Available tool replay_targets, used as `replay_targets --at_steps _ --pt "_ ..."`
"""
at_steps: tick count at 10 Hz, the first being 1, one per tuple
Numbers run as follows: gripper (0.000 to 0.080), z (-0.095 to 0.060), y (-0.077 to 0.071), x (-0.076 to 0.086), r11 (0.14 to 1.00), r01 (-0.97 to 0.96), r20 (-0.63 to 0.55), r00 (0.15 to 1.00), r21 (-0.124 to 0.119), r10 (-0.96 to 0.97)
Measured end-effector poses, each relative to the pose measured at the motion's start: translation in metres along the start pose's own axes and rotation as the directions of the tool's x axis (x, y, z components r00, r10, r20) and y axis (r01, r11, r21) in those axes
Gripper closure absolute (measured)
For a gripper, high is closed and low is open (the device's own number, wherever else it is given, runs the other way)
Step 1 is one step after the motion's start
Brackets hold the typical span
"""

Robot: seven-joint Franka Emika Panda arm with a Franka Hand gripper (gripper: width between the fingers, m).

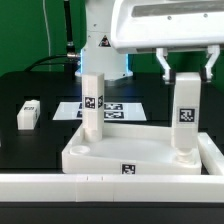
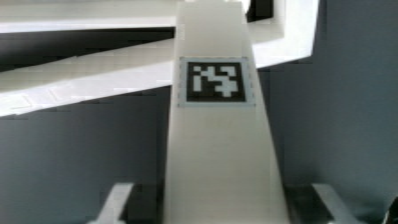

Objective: Assemble desk

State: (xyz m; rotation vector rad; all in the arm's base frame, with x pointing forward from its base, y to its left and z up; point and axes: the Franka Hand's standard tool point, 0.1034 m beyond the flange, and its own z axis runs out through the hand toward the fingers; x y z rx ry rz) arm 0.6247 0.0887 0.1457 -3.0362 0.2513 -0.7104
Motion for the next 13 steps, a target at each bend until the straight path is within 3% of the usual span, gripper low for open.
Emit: replay_targets --at_steps 6,13 --pt "0.0509 -0.0045 0.0032 0.0046 0.999 0.045 -0.009 0.999 -0.001 -0.045" --pt "0.0509 -0.0045 -0.0016 -0.0034 0.998 0.058 -0.027 0.998 0.006 -0.058"
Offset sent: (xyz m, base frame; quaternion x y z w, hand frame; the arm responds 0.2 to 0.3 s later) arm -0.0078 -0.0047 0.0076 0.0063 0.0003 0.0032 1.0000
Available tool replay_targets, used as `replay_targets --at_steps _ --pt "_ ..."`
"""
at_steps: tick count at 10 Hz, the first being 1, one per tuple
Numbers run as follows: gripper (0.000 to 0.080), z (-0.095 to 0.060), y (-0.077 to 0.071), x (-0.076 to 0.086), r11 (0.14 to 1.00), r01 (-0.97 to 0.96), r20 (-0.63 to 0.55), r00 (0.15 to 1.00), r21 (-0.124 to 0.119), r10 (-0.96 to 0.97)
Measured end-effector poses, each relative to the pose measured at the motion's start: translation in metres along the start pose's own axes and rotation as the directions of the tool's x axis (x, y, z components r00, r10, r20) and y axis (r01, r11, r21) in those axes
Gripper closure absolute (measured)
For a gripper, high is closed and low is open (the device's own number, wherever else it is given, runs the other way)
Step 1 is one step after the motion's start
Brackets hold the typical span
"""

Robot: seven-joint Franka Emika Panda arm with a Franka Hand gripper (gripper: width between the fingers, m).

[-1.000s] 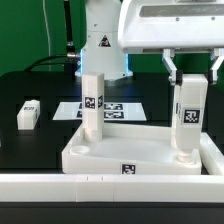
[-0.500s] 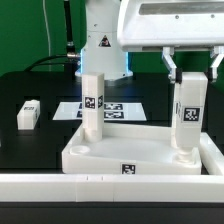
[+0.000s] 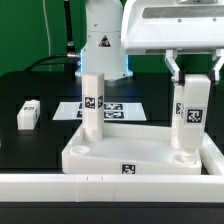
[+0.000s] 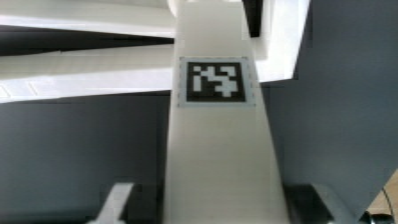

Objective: Assemble desk

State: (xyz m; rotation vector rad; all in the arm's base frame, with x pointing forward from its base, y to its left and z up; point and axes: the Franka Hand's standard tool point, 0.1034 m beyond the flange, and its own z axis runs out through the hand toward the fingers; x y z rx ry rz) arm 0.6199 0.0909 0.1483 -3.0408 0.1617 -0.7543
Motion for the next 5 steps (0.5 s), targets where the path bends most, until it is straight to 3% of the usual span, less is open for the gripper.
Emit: replay_targets --at_steps 5 --pt "0.0509 0.0013 0.0004 -0.0014 1.0 0.001 0.003 1.0 -0.002 -0.001"
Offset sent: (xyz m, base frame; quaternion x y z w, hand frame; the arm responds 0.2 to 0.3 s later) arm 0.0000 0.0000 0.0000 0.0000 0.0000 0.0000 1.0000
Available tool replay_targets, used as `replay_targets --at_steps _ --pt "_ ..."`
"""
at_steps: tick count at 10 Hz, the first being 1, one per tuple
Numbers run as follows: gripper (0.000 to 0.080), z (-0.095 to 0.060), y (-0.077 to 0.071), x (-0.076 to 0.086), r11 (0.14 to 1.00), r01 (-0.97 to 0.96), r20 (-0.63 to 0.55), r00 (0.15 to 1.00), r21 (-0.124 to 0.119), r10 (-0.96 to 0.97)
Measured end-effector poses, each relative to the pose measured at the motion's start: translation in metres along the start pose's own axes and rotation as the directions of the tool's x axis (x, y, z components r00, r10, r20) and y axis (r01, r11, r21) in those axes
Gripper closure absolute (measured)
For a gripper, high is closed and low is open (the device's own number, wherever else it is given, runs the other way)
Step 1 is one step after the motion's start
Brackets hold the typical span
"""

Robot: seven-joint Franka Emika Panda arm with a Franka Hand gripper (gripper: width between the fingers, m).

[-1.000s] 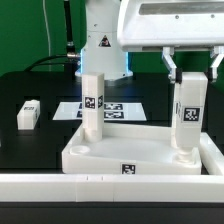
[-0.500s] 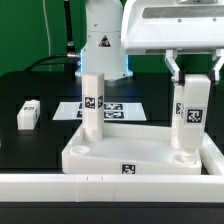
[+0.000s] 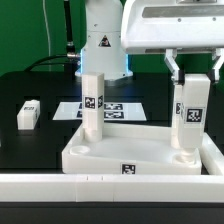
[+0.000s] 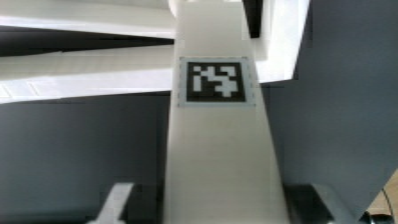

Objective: Assemble desk

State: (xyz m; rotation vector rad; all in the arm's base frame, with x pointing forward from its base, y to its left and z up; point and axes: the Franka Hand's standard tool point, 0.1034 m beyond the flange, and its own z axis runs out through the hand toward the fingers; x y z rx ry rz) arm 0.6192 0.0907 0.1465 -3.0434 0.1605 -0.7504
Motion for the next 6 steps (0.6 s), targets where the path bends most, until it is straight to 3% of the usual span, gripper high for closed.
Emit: replay_targets --at_steps 6 --pt "0.0509 -0.0025 0.0012 -0.0092 1.0 0.007 -0.012 1.0 0.003 -0.007"
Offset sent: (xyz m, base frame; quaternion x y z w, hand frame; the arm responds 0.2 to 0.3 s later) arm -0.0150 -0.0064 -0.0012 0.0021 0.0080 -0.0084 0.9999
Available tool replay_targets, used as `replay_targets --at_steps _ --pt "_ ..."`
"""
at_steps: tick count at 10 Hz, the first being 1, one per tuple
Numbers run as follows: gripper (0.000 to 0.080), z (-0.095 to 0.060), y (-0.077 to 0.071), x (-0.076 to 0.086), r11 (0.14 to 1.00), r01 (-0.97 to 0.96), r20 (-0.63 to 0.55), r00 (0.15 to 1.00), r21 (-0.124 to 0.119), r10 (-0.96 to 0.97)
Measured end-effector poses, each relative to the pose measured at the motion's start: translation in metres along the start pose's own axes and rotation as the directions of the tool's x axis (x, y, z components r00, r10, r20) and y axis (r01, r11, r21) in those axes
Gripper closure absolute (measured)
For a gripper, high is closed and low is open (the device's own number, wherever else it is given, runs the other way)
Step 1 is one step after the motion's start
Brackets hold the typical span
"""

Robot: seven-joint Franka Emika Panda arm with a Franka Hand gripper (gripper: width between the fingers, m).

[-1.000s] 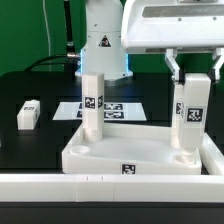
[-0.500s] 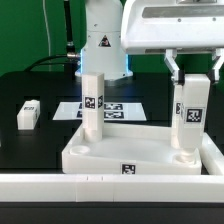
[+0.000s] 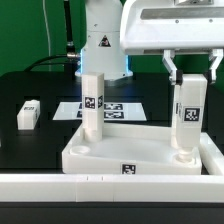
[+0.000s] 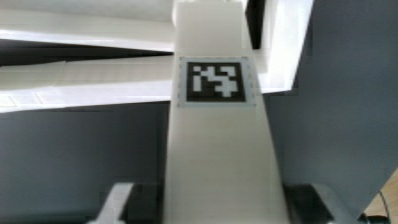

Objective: Assemble desk

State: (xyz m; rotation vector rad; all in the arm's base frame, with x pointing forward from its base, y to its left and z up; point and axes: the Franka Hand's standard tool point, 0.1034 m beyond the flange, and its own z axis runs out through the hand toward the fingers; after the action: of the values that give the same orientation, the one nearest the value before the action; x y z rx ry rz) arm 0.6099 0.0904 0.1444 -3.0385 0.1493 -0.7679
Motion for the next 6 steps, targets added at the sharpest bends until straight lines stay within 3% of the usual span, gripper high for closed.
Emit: replay_targets --at_steps 6 --pt "0.0509 0.0071 0.0051 0.0023 1.0 0.018 -0.003 1.0 -0.01 -0.018"
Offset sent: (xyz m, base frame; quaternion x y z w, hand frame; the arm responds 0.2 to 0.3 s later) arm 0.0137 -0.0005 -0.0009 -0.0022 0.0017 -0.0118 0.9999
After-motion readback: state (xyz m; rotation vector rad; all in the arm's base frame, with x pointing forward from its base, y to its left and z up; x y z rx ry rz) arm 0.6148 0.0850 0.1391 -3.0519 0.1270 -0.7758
